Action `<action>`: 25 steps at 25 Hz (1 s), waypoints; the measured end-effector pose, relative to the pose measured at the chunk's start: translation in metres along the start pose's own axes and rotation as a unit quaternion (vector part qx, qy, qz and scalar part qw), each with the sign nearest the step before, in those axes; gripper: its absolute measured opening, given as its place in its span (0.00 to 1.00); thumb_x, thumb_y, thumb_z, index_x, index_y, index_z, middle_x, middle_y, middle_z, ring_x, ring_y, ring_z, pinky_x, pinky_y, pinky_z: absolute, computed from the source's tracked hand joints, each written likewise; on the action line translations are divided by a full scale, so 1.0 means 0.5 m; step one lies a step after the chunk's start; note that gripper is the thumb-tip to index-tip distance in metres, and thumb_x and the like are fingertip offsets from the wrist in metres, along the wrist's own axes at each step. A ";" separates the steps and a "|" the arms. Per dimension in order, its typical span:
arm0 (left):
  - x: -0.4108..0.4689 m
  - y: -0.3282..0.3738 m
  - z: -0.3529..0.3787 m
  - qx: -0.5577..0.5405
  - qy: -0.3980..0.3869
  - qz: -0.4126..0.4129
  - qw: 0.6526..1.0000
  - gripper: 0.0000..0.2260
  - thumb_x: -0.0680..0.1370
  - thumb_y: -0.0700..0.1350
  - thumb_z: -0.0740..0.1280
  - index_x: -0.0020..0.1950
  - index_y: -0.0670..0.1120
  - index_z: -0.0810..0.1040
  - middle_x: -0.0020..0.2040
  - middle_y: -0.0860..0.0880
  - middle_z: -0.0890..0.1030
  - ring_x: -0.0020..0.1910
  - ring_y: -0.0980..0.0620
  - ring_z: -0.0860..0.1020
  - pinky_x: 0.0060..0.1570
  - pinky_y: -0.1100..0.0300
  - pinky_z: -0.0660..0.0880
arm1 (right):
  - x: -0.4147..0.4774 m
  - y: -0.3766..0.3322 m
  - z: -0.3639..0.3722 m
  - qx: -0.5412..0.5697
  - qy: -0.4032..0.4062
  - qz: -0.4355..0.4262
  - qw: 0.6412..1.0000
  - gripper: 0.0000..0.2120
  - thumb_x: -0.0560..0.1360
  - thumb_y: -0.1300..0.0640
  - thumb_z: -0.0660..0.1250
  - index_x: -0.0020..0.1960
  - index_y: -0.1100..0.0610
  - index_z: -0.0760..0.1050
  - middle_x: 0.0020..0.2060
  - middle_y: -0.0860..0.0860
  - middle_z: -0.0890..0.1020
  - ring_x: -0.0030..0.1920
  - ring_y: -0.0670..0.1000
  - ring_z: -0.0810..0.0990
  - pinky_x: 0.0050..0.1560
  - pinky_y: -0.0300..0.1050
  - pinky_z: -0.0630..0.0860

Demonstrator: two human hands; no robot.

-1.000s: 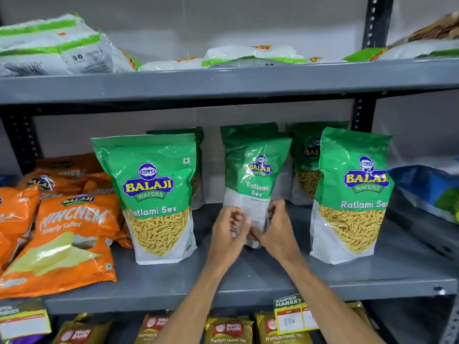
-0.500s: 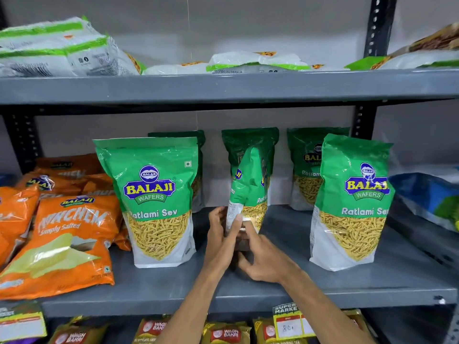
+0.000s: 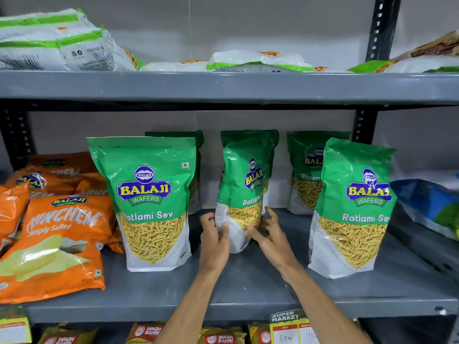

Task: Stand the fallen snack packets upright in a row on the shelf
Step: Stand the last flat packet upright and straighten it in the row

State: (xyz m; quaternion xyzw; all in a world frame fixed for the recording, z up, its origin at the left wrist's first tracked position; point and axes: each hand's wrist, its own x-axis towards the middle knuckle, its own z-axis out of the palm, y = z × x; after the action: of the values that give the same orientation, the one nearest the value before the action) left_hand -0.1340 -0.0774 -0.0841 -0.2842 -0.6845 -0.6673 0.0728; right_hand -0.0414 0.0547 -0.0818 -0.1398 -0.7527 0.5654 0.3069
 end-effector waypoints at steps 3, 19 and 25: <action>0.008 -0.005 -0.003 0.029 0.021 -0.017 0.999 0.12 0.82 0.39 0.58 0.66 0.45 0.69 0.58 0.45 0.80 0.60 0.43 0.78 0.56 0.54 0.73 | -0.001 0.003 -0.002 -0.045 0.059 -0.021 0.997 0.32 0.76 0.50 0.74 0.77 0.52 0.65 0.48 0.46 0.78 0.44 0.36 0.79 0.48 0.31 0.75; -0.035 0.047 -0.020 0.100 -0.041 -0.093 0.990 0.21 0.85 0.49 0.51 0.75 0.40 0.66 0.62 0.37 0.79 0.61 0.39 0.78 0.53 0.54 0.71 | -0.054 -0.053 -0.015 -0.081 0.018 0.014 0.996 0.22 0.76 0.45 0.72 0.65 0.51 0.71 0.63 0.50 0.83 0.64 0.52 0.82 0.65 0.55 0.78; -0.089 0.045 -0.037 0.108 -0.062 -0.067 0.990 0.17 0.85 0.49 0.51 0.68 0.41 0.68 0.38 0.47 0.77 0.35 0.52 0.76 0.33 0.54 0.67 | -0.117 -0.052 -0.028 -0.107 0.022 0.006 0.994 0.19 0.77 0.45 0.71 0.63 0.44 0.66 0.62 0.46 0.82 0.65 0.50 0.80 0.60 0.46 0.76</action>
State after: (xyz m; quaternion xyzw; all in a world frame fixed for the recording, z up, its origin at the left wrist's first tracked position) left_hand -0.0915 -0.1092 -0.0841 -0.2686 -0.7732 -0.5742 0.0157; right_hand 0.0160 0.0243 -0.0729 -0.1887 -0.8011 0.4802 0.3035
